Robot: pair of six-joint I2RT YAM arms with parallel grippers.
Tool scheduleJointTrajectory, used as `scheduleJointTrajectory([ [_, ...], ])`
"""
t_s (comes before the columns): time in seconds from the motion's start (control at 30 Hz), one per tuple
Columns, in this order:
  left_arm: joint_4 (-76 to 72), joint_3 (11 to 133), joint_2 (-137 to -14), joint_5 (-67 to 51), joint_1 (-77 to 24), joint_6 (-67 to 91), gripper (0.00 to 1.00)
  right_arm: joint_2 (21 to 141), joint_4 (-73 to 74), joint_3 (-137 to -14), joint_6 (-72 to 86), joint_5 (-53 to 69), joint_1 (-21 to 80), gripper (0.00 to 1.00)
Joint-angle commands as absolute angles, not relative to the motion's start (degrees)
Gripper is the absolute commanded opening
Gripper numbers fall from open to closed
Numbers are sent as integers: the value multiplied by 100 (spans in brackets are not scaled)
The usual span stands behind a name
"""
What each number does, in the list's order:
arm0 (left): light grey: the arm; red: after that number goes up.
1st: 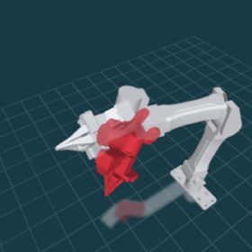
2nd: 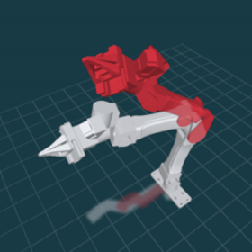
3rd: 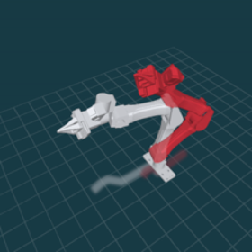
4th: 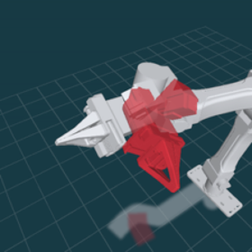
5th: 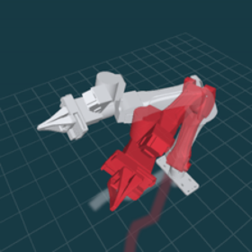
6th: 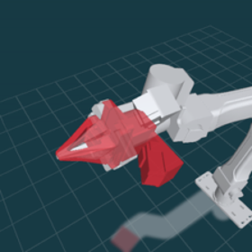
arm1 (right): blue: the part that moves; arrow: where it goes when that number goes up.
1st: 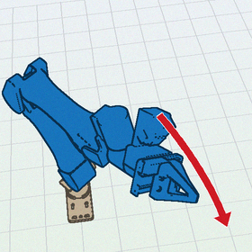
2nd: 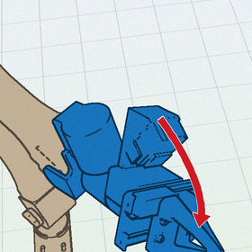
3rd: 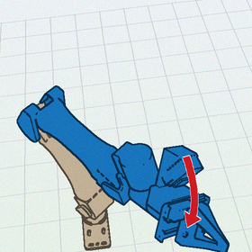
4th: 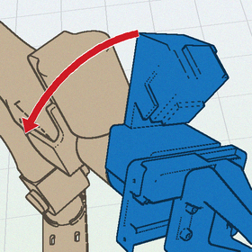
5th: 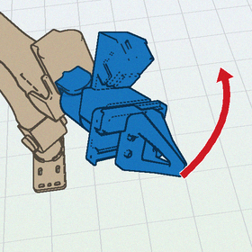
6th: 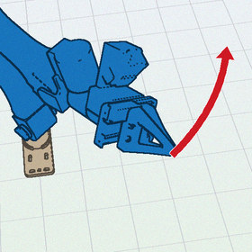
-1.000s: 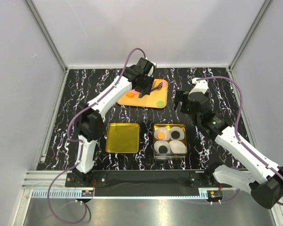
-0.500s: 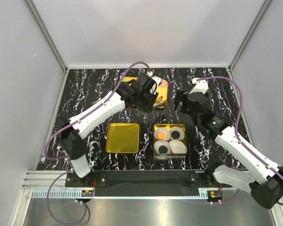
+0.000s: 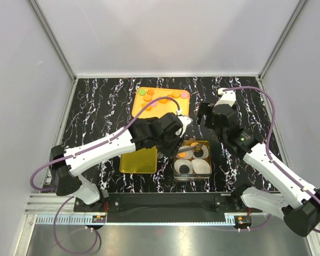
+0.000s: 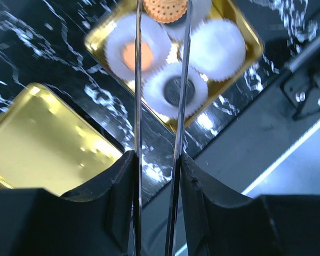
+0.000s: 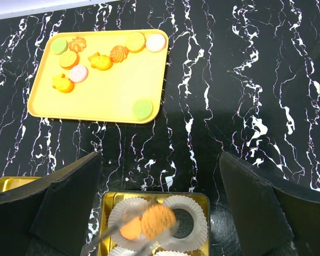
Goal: Pack the cookies
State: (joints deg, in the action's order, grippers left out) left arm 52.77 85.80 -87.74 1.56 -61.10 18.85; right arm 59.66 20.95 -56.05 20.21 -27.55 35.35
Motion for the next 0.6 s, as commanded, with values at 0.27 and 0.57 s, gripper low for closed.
scheduleJointTrajectory([
  [0.27,4904,8139,-8455,-298,-6741,2206,39,5968,2074,-5871,2013,-3023,3533,100],
  [0.57,4860,8016,-8481,-483,-6864,2268,42,6012,2048,-5836,2004,-3024,3533,99],
])
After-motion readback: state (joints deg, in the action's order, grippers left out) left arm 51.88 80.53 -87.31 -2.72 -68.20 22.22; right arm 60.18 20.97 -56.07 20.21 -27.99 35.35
